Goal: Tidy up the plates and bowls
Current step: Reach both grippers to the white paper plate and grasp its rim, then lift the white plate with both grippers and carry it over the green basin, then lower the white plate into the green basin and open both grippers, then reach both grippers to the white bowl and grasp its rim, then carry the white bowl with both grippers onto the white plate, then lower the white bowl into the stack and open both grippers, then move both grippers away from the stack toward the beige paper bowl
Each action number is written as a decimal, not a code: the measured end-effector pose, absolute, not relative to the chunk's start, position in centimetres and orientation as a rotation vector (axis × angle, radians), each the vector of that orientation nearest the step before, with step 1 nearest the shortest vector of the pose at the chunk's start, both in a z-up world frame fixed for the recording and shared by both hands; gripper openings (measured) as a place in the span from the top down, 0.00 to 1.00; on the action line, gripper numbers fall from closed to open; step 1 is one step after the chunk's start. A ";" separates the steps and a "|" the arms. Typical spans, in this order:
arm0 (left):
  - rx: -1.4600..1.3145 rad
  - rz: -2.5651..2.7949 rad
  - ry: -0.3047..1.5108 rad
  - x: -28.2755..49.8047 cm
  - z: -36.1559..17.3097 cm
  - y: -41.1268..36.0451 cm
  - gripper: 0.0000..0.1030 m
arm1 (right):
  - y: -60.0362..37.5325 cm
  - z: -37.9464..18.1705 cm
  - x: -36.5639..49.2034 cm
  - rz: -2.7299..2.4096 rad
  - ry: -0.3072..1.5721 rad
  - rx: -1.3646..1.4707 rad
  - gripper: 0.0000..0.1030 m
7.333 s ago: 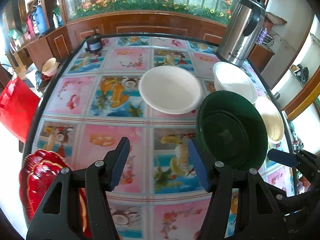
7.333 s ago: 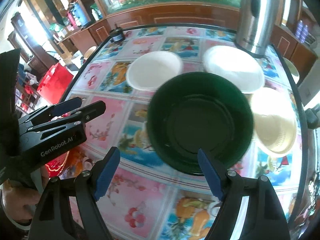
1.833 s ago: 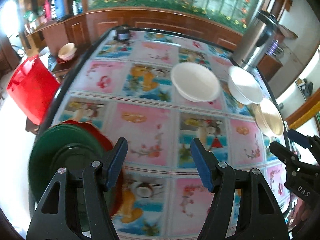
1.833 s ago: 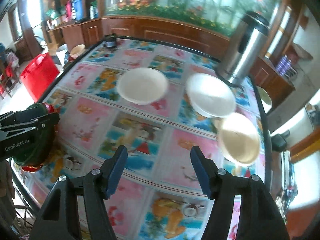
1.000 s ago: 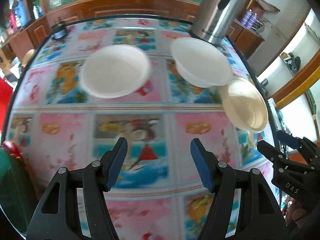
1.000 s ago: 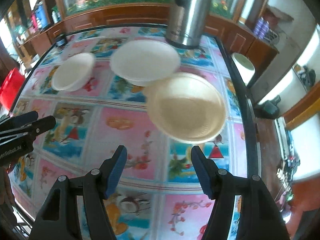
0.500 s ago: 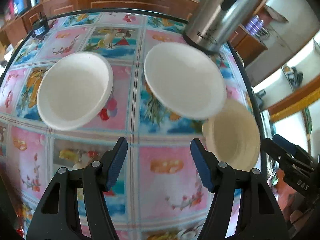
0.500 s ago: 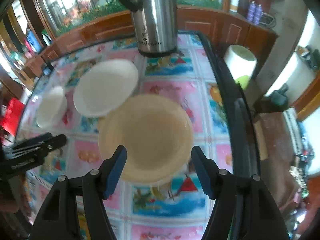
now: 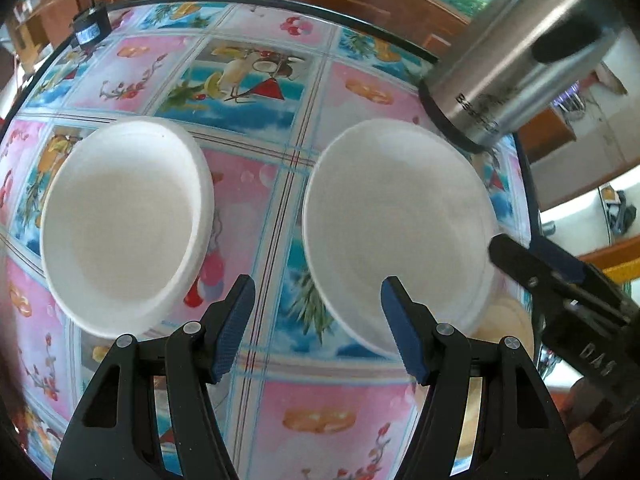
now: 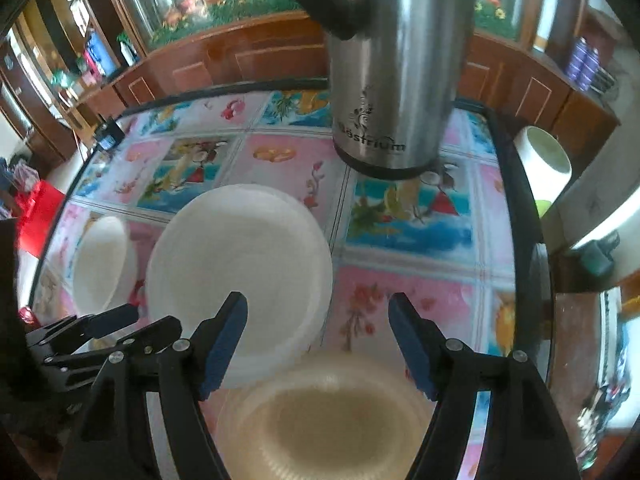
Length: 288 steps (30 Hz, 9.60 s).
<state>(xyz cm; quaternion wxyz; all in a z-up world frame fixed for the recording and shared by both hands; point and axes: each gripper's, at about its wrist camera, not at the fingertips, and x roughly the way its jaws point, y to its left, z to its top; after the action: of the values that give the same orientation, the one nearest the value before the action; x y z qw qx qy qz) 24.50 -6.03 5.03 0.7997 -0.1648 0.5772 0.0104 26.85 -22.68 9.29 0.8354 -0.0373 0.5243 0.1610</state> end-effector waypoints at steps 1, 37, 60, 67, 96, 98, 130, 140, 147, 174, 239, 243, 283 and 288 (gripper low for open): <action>-0.359 0.024 1.241 24.8 4.9 -6.1 0.36 | -22.4 9.0 27.1 0.356 1.112 -0.084 0.29; -0.229 -0.007 1.133 12.6 10.3 3.1 0.79 | -13.7 13.6 13.3 0.418 1.015 -0.129 0.83; -0.269 0.214 1.093 -2.4 12.8 24.9 0.78 | 7.5 14.6 1.9 0.701 1.009 -0.270 0.80; -0.299 0.265 1.132 -5.3 10.8 28.2 0.78 | 11.9 12.6 -0.2 0.753 1.054 -0.336 0.78; -0.276 0.311 1.167 -6.0 7.5 28.8 0.62 | 14.5 10.1 -1.0 0.781 1.132 -0.395 0.61; -0.258 0.318 1.153 -6.0 8.0 28.8 0.47 | 14.5 10.2 -1.0 0.782 1.129 -0.398 0.60; -0.192 0.111 1.090 4.4 11.3 17.0 0.37 | -3.2 9.6 7.4 0.463 1.179 -0.152 0.45; -0.197 0.081 1.117 13.4 10.1 12.6 0.37 | -7.9 9.0 15.0 0.394 1.163 -0.087 0.42; -0.251 0.111 1.168 18.8 7.4 12.2 0.37 | -7.7 8.1 20.7 0.426 1.169 -0.074 0.40; -0.273 0.075 1.215 19.3 5.1 11.0 0.82 | -6.1 7.5 20.7 0.576 1.189 -0.118 0.86; -0.253 0.385 1.151 -5.4 7.9 29.5 0.81 | 16.0 9.8 -0.3 0.848 1.176 -0.405 0.73; -0.265 0.390 1.157 -5.4 7.8 29.7 0.81 | 15.7 10.0 -0.2 0.853 1.179 -0.395 0.72; -0.242 0.318 1.106 -2.7 10.8 26.1 0.46 | 9.7 10.8 2.1 0.746 1.161 -0.292 0.38; -0.220 0.283 1.113 -1.7 10.8 24.2 0.46 | 7.6 10.5 2.9 0.710 1.173 -0.265 0.38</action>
<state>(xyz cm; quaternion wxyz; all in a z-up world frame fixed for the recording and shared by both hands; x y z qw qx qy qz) -1.65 24.20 10.85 0.8340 -0.1036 0.5253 0.1335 2.91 7.61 10.54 0.7660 -0.1221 0.5399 0.3267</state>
